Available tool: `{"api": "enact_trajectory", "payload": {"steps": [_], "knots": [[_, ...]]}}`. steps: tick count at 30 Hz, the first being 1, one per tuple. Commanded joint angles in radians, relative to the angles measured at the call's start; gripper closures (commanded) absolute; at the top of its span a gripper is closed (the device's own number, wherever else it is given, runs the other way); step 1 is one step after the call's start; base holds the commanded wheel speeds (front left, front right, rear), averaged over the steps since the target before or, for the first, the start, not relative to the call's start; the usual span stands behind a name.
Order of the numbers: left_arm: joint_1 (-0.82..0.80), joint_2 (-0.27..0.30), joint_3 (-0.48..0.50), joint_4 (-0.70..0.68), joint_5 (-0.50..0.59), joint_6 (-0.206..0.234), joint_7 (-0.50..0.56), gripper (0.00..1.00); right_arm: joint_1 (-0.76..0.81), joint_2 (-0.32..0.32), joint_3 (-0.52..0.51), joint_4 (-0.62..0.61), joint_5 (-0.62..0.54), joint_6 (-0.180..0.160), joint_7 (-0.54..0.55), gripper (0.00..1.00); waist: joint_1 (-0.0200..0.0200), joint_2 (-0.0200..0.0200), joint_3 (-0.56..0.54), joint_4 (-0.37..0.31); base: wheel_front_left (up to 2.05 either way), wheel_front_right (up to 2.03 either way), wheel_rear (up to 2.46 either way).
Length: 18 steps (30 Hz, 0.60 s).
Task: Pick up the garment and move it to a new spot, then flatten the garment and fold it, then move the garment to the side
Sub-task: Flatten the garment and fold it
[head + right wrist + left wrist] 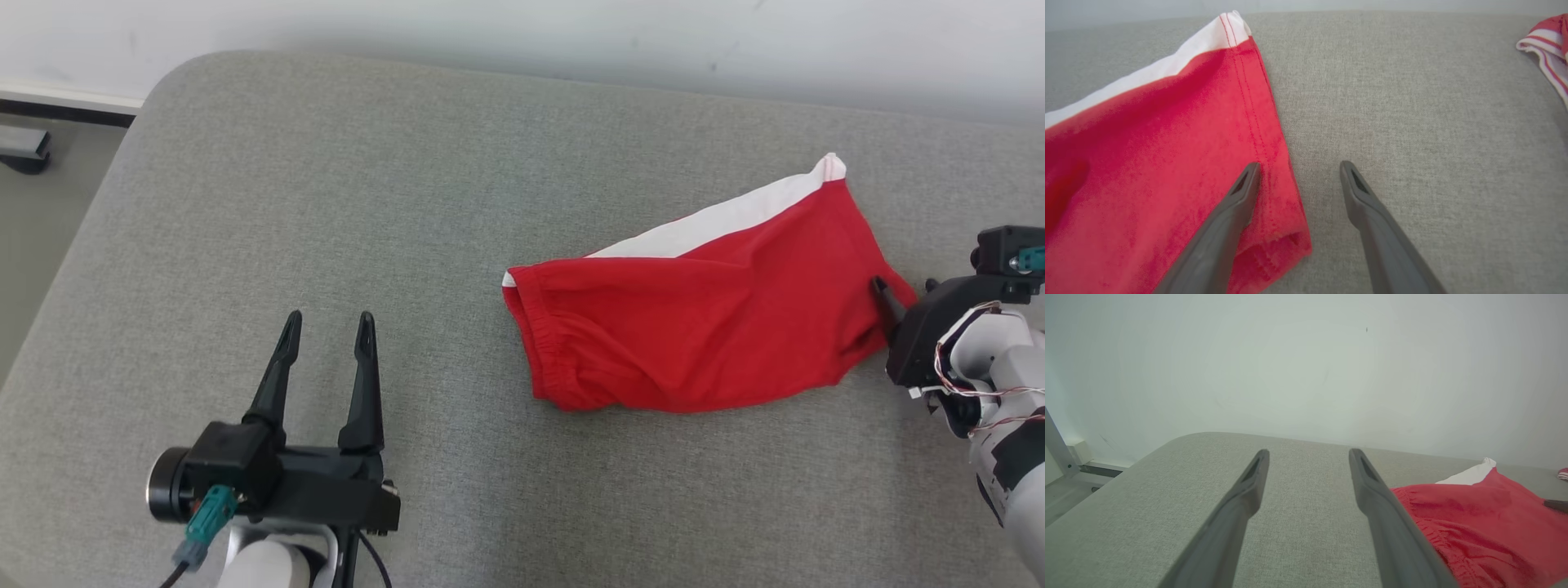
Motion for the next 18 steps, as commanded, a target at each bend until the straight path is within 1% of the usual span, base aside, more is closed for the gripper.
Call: {"api": "enact_trajectory", "payload": {"steps": [1, 6, 7, 8, 9, 11, 14, 16, 18], "knots": [[0.029, 0.000, 0.008, -0.010, 0.004, 0.005, -0.003, 0.00, 0.014, 0.005, 0.007, 0.010, 0.009, -0.003, 0.009, 0.00, 0.0002, 0.0000, 0.005, 0.010, 0.00, 0.00, 0.00], [0.065, -0.013, 0.020, -0.024, 0.015, -0.007, -0.003, 0.00, 0.022, 0.020, 0.030, 0.029, 0.028, -0.003, 0.043, 0.00, 0.0002, 0.0000, 0.005, 0.020, 0.00, 0.00, 0.00], [0.069, -0.015, 0.019, -0.020, 0.018, -0.008, -0.003, 0.00, 0.024, 0.024, 0.032, 0.031, 0.035, -0.003, 0.050, 0.10, 0.0002, 0.0000, 0.003, 0.021, 0.00, 0.00, 0.00], [0.070, -0.018, 0.019, -0.016, 0.021, -0.009, -0.003, 0.00, 0.029, 0.030, 0.039, 0.029, 0.039, -0.003, 0.056, 0.62, 0.0002, 0.0000, 0.000, 0.021, 0.00, 0.00, 0.00], [0.074, -0.021, 0.019, -0.011, 0.023, -0.013, -0.003, 0.00, 0.035, 0.035, 0.044, 0.025, 0.046, -0.003, 0.064, 1.00, 0.0002, 0.0000, -0.004, 0.020, 0.00, 0.00, 0.00], [0.079, -0.023, 0.022, 0.002, 0.027, -0.016, -0.003, 0.00, 0.039, 0.040, 0.049, 0.018, 0.059, -0.003, 0.065, 1.00, 0.0002, 0.0000, -0.015, 0.014, 0.00, 0.00, 0.00], [0.092, -0.019, 0.028, 0.023, 0.034, -0.024, -0.003, 0.00, 0.047, 0.043, 0.046, -0.002, 0.089, -0.003, 0.041, 1.00, 0.0002, 0.0000, -0.047, -0.003, 0.00, 0.00, 0.00], [0.104, -0.014, 0.037, 0.034, 0.034, -0.025, -0.003, 0.00, 0.065, 0.048, 0.055, -0.027, 0.109, -0.003, 0.030, 1.00, 0.0002, 0.0000, -0.076, -0.020, 0.00, 0.00, 0.00], [0.120, -0.008, 0.044, 0.043, 0.033, -0.027, -0.003, 0.00, 0.093, 0.040, 0.070, -0.061, 0.123, -0.003, 0.022, 1.00, 0.0002, 0.0000, -0.104, -0.038, 0.00, 0.00, 0.00]]}}
